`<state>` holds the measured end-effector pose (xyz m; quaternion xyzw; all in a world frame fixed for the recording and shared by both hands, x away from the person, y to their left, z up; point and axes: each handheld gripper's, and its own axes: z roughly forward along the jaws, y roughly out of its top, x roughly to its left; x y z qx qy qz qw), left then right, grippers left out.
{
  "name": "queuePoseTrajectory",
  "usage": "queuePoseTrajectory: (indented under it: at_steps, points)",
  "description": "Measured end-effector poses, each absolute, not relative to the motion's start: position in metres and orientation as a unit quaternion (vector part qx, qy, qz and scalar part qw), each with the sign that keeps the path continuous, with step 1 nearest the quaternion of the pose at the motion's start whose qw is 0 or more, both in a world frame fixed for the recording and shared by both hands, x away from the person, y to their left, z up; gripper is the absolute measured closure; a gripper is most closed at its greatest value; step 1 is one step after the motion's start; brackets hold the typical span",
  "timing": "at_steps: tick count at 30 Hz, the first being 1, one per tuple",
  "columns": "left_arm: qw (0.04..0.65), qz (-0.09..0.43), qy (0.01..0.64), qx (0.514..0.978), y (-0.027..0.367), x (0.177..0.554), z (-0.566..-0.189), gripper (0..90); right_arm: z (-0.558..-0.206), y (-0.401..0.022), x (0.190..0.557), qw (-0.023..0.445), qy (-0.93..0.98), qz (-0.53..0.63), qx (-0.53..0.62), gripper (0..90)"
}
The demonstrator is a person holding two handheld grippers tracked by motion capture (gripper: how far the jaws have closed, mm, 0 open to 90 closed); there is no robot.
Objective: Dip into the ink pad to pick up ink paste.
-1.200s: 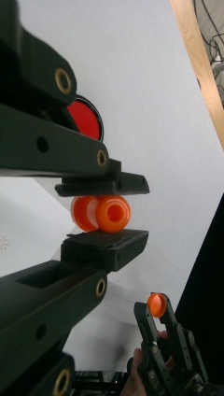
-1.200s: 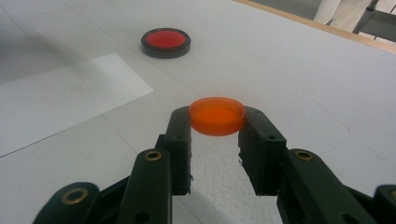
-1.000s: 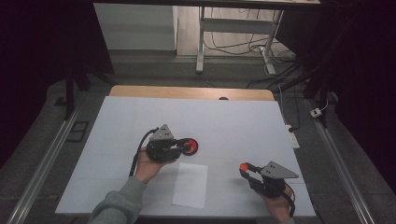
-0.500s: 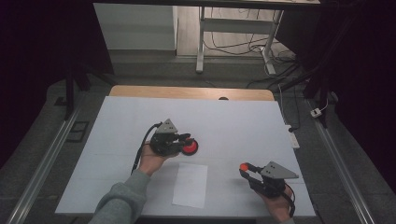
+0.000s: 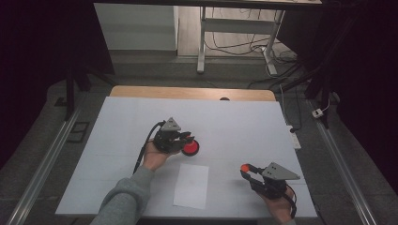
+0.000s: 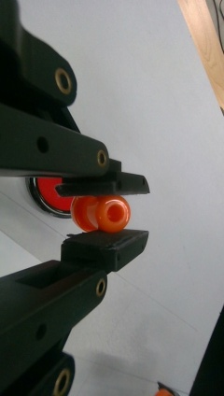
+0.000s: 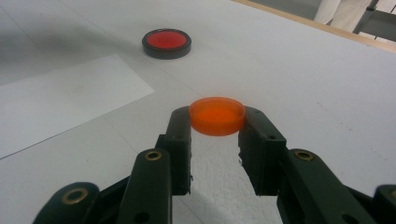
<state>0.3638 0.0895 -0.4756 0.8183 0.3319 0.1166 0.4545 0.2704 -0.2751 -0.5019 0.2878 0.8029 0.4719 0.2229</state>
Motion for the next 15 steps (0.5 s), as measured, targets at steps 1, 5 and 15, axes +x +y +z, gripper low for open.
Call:
queuePoseTrajectory:
  at_steps: [1,5,15]
  points:
    - [0.453,0.117,0.332,0.819,0.089,0.365,-0.477,73.2,-0.502,-0.275,0.27,0.223,0.803,0.472,0.288,64.9]
    - [0.448,0.115,0.336,0.821,0.088,0.368,-0.48,73.3,-0.502,-0.274,0.271,0.223,0.804,0.47,0.288,64.8]
    - [0.434,0.112,0.344,0.825,0.084,0.375,-0.489,73.2,-0.502,-0.274,0.27,0.225,0.804,0.47,0.288,64.9]
